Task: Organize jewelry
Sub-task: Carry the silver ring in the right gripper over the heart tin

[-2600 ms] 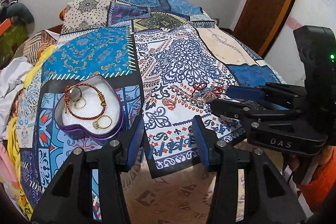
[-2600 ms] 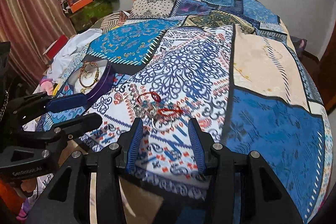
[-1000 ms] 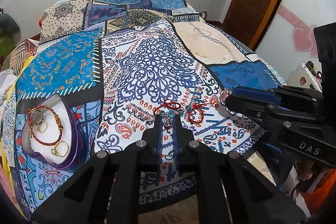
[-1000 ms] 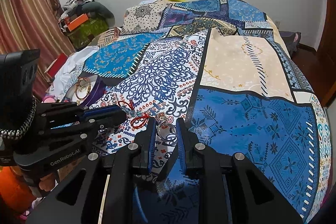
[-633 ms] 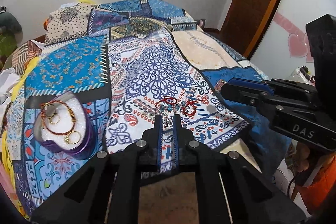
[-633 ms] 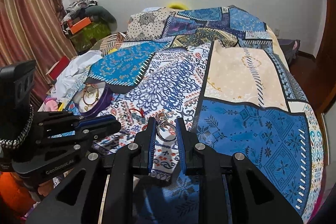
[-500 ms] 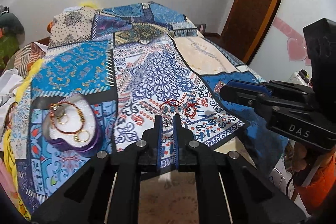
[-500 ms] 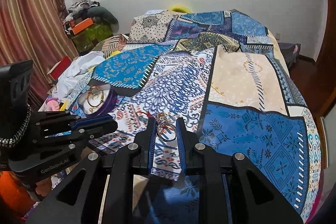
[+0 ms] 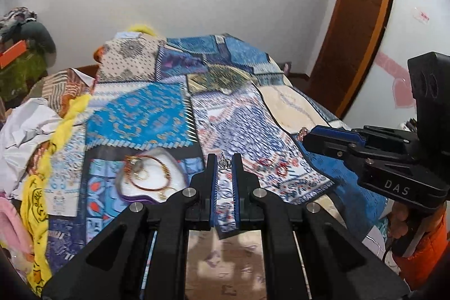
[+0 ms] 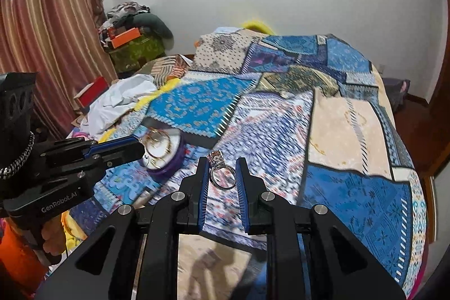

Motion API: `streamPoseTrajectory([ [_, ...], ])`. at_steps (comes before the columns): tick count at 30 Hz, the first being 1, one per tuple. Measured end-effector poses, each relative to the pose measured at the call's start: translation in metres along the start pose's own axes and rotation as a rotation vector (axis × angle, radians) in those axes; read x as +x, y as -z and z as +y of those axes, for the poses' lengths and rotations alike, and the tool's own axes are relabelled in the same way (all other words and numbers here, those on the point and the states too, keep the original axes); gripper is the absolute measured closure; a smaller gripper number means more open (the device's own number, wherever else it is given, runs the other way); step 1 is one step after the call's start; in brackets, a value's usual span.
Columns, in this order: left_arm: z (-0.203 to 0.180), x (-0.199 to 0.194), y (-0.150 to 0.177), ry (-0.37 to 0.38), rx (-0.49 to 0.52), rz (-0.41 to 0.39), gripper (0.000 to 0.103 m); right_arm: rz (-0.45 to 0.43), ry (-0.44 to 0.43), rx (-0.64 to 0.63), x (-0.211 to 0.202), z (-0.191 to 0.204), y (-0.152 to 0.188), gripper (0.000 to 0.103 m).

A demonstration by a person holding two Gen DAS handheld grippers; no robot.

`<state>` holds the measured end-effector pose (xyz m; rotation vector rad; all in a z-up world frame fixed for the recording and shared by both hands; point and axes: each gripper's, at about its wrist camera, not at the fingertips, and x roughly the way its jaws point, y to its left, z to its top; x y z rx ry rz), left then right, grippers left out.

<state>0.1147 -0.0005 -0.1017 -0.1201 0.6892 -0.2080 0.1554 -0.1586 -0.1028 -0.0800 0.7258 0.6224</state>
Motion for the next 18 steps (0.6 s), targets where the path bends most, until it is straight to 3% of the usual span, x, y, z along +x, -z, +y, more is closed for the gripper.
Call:
streamPoseTrajectory([
  [18,0.077,-0.034,-0.006,-0.104,-0.073,-0.105,0.095,-0.01,-0.079,-0.095,0.041,0.064,-0.033,0.086],
])
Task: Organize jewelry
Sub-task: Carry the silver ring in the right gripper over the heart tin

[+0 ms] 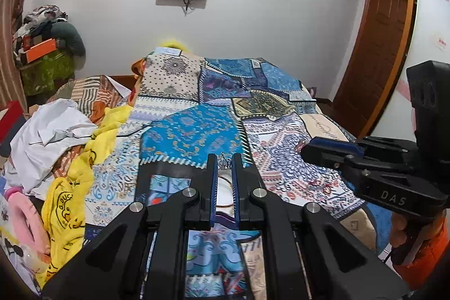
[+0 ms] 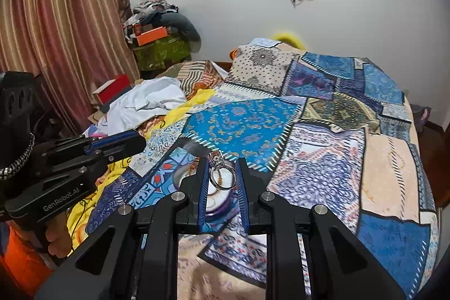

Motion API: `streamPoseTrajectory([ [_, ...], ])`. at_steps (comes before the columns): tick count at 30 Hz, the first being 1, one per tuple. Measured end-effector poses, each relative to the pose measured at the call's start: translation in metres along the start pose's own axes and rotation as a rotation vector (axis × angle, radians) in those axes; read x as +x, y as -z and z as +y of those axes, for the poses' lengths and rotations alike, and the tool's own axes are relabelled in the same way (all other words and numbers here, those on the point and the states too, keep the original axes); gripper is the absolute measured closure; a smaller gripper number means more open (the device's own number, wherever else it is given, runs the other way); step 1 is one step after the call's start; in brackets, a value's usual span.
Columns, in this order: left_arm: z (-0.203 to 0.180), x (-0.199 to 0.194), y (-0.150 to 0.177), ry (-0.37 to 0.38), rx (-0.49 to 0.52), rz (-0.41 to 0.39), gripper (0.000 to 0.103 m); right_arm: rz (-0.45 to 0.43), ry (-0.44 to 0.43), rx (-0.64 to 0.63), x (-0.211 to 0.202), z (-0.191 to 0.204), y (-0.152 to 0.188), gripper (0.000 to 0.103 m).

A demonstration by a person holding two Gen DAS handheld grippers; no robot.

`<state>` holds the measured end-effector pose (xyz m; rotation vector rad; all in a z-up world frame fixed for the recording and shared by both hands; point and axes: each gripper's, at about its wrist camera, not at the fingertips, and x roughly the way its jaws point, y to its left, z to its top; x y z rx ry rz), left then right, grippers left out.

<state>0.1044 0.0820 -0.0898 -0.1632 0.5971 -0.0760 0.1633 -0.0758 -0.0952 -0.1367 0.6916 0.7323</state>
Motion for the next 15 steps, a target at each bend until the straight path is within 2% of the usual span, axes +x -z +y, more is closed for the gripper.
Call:
streamPoseTrajectory([
  [6,0.013,0.009,0.002,0.002,-0.02,0.006,0.095,0.058,-0.022,-0.025,0.031,0.009,0.0,0.086],
  [15,0.023,0.041,0.015,0.025,-0.038,0.077,0.095,0.158,-0.057,-0.039,0.073,0.016,0.009,0.086],
])
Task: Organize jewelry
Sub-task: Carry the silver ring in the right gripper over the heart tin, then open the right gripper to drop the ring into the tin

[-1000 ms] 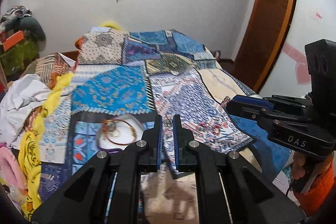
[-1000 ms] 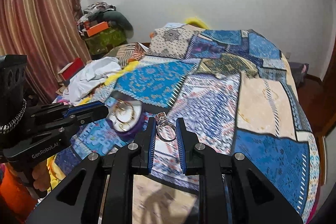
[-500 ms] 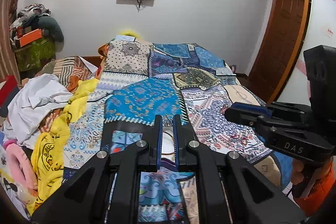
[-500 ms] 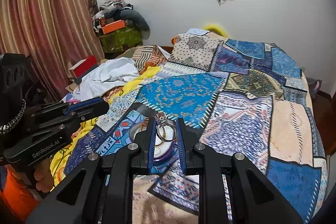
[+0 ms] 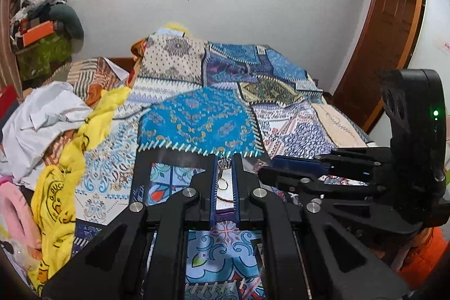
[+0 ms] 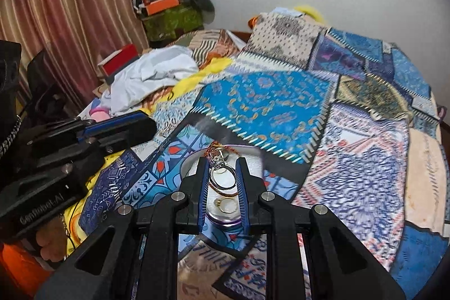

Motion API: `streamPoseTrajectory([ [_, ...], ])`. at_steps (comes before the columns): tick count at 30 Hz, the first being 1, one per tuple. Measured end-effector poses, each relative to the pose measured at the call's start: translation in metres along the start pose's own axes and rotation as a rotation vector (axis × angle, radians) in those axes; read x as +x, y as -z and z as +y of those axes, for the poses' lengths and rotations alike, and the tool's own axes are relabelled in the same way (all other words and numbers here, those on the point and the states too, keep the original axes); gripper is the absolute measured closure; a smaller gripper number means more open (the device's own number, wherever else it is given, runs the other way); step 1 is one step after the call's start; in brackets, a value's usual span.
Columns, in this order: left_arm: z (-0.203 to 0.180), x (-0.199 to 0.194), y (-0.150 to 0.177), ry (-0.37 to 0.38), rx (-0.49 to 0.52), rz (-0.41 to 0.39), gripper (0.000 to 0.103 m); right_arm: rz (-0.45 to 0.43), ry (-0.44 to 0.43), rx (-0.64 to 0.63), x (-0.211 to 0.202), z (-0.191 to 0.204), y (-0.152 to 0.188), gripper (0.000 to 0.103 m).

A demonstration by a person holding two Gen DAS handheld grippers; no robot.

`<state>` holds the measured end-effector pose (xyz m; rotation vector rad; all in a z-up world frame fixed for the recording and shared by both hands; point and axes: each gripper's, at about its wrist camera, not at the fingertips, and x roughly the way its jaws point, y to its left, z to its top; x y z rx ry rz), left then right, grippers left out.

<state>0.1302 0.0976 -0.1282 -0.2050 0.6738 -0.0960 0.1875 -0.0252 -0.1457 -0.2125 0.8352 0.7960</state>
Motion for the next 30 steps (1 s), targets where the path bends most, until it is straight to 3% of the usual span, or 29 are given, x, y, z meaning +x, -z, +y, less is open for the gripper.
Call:
streamPoseTrajectory([
  [15,0.009,0.045,0.018,0.022,-0.01,0.11,0.095,0.101,0.002,0.032,0.033,-0.007,0.007,0.086],
  [30,0.008,0.029,0.015,-0.008,-0.004,0.1,0.095,0.094,-0.008,0.057,0.024,-0.009,0.004,0.086],
])
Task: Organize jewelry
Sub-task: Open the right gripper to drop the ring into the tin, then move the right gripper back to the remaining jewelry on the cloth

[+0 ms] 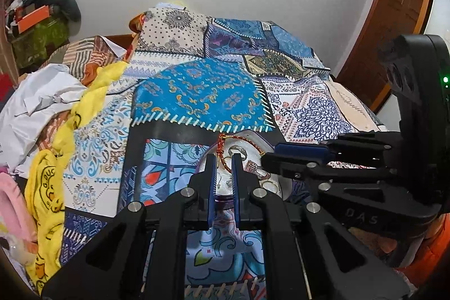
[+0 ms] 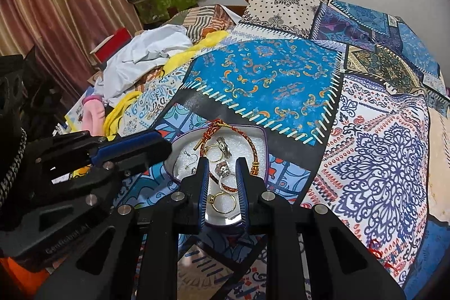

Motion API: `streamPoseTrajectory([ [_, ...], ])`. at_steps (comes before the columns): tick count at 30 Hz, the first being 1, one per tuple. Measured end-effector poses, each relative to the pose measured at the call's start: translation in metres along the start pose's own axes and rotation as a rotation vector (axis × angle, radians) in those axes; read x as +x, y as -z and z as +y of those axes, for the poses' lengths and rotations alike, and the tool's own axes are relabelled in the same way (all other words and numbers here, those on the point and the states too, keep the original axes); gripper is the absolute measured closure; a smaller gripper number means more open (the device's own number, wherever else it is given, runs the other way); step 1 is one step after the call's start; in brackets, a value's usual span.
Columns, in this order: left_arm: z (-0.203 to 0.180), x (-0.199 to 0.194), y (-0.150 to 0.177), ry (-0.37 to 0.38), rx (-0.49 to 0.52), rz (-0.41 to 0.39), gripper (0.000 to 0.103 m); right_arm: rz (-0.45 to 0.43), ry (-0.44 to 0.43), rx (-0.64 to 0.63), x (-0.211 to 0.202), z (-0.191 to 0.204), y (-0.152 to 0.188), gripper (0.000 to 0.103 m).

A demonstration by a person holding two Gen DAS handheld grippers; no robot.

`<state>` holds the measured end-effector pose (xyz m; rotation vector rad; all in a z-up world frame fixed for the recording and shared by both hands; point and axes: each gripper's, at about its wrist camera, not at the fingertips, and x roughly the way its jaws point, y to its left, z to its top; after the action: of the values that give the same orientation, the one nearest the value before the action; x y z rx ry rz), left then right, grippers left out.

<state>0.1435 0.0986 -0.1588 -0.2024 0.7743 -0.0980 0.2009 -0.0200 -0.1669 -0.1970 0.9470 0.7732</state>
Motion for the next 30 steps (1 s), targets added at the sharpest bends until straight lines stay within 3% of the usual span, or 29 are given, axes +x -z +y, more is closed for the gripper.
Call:
streamPoseTrajectory([
  [11,-0.019,-0.032,-0.008,-0.009,0.039,-0.051,0.092,-0.111,0.059,0.018,-0.053,-0.01,-0.001,0.085],
  [14,-0.029,-0.042,-0.01,-0.007,0.055,-0.069,0.091,-0.146,0.084,0.027,-0.072,-0.016,0.003,0.08],
  [24,-0.071,-0.063,-0.017,0.008,0.124,-0.121,0.067,-0.23,0.168,0.09,-0.122,-0.051,0.021,0.069],
  [30,-0.097,-0.057,-0.019,0.035,0.159,-0.113,0.062,-0.241,0.227,0.149,-0.141,-0.082,0.042,0.063],
])
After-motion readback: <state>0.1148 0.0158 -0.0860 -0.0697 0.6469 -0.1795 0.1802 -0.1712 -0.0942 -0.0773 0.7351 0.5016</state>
